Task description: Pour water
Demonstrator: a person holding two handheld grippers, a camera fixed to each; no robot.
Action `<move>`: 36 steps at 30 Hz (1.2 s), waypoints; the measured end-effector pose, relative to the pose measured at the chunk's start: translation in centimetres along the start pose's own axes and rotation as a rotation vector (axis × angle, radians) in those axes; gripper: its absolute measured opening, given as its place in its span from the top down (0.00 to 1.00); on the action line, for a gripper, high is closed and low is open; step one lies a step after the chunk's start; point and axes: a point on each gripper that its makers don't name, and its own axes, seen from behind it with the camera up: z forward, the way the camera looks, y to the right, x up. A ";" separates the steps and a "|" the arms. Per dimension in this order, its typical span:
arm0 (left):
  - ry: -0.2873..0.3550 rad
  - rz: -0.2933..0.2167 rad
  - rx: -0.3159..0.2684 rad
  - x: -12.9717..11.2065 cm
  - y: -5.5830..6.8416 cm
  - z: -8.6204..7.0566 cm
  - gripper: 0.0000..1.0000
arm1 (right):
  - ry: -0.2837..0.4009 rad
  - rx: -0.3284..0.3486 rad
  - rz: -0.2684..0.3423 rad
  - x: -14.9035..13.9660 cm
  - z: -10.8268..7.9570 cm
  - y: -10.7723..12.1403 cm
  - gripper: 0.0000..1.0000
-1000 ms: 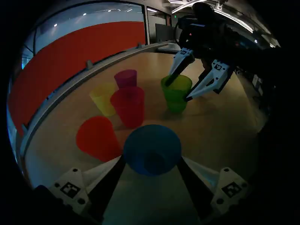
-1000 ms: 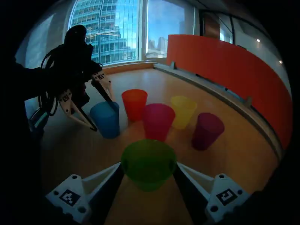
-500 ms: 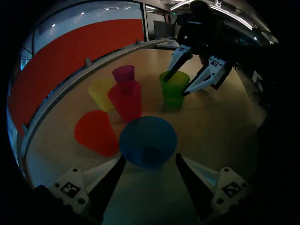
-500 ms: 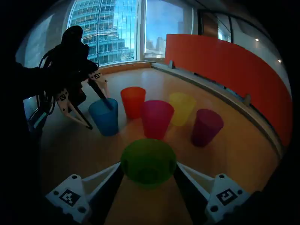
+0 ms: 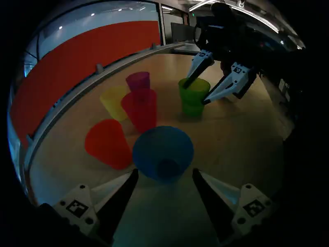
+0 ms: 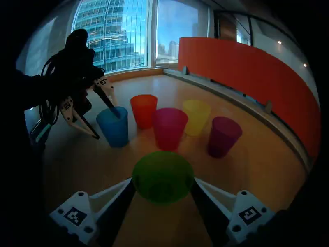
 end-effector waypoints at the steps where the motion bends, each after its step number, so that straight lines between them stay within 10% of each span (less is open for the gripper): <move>1: 0.000 0.000 0.001 0.0 0.0 -0.1 0.02 | 0.002 -0.001 0.001 0.0 0.0 0.0 0.06; 36: 0.058 -0.142 0.171 -2.0 -2.3 -4.8 0.02 | 0.036 -0.118 0.091 -1.8 -5.3 0.0 0.00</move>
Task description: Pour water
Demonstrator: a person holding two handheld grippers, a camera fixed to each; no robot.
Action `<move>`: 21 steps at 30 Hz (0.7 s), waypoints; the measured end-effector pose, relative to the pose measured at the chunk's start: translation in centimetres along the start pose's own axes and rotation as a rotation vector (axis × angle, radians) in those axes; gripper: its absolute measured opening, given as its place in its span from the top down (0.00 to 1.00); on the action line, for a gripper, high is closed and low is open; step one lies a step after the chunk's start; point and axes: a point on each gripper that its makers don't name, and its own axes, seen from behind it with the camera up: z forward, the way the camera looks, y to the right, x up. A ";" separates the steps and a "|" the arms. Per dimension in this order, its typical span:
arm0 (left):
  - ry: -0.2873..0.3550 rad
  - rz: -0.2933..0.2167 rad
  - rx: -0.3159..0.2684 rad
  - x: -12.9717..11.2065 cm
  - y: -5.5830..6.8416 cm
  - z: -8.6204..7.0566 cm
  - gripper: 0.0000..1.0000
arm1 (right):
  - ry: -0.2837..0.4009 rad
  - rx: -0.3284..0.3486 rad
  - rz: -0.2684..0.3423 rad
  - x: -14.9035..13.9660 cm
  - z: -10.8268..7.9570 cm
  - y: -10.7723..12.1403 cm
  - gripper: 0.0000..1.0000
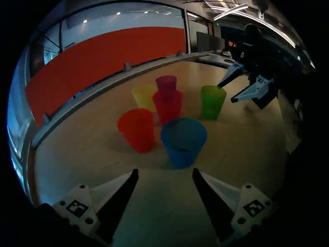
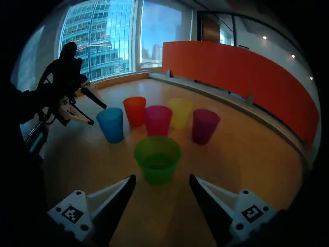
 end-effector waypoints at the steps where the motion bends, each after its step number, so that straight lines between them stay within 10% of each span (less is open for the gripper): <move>1: 0.004 -0.003 0.009 0.0 -0.1 -0.2 0.02 | 0.003 -0.006 0.005 0.0 -0.2 0.1 0.00; 21: 0.094 -0.107 0.166 1.0 -3.2 -2.9 0.02 | 0.055 -0.129 0.119 0.5 -3.3 1.2 0.00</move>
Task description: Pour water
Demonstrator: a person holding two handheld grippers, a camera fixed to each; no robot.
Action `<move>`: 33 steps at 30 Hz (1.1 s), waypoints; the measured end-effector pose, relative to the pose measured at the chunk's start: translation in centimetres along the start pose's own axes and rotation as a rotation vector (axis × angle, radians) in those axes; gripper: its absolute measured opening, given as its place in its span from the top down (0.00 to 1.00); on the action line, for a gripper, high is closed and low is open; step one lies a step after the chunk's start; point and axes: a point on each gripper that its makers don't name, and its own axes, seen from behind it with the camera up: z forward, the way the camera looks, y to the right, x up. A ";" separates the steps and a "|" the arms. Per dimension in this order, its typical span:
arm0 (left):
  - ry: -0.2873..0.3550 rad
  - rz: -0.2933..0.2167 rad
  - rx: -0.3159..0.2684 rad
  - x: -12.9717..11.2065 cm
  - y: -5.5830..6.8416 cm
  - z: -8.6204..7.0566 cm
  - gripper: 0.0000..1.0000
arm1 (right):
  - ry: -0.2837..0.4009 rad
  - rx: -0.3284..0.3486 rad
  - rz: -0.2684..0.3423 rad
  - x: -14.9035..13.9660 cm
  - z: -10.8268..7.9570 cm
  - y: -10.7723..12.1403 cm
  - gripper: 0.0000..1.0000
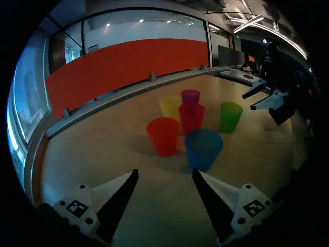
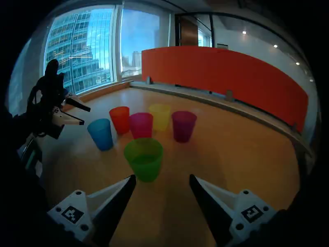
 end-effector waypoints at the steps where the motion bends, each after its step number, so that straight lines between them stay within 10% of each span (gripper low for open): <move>1: 0.006 -0.009 0.011 0.1 -0.3 0.0 0.02 | 0.005 -0.006 0.005 0.1 -0.1 0.0 0.00; 33: 0.284 -0.205 0.362 5.2 -8.6 -2.9 0.02 | 0.276 -0.334 0.166 7.6 -1.6 6.0 0.00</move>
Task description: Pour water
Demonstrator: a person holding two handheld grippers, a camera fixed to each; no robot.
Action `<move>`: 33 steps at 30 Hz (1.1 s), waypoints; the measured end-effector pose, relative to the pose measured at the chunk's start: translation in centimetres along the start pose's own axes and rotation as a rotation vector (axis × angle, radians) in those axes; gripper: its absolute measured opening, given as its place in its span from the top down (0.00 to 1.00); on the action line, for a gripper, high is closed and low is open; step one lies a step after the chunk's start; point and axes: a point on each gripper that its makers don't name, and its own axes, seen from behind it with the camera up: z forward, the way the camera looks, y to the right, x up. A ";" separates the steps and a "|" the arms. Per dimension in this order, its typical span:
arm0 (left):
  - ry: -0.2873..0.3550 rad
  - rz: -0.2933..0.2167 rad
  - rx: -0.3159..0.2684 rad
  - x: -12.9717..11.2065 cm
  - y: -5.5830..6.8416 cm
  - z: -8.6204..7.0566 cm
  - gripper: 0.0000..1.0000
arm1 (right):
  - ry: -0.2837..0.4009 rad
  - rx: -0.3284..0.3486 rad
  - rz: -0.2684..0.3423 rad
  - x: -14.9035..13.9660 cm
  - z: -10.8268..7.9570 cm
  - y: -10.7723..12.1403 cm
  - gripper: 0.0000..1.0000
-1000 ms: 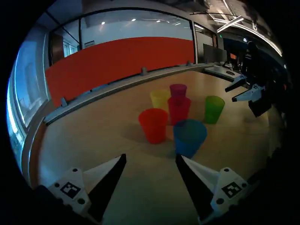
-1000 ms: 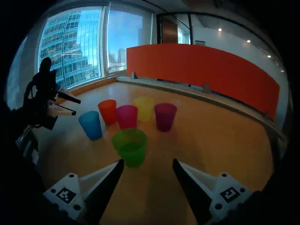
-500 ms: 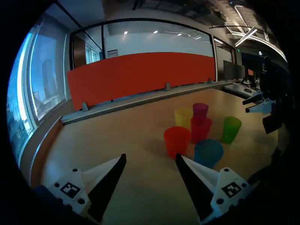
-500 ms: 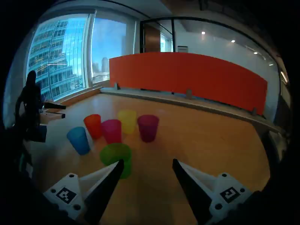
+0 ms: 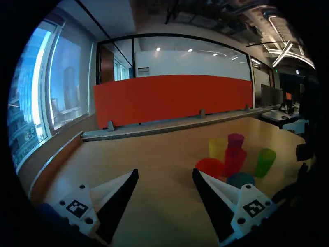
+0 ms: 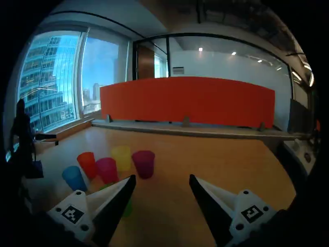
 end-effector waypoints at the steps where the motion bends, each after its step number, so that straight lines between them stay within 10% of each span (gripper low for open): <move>1: 0.007 -0.009 0.006 0.1 -0.1 0.0 0.02 | 0.015 -0.016 0.003 0.3 0.0 0.3 0.00; 18: 0.174 -0.050 0.121 3.8 -1.0 -2.0 0.02 | 0.227 -0.266 0.026 3.2 -1.6 4.4 0.00; 33: 0.224 -0.077 0.154 4.6 -1.2 -2.7 0.02 | 0.252 -0.339 -0.024 3.4 -2.9 4.8 0.00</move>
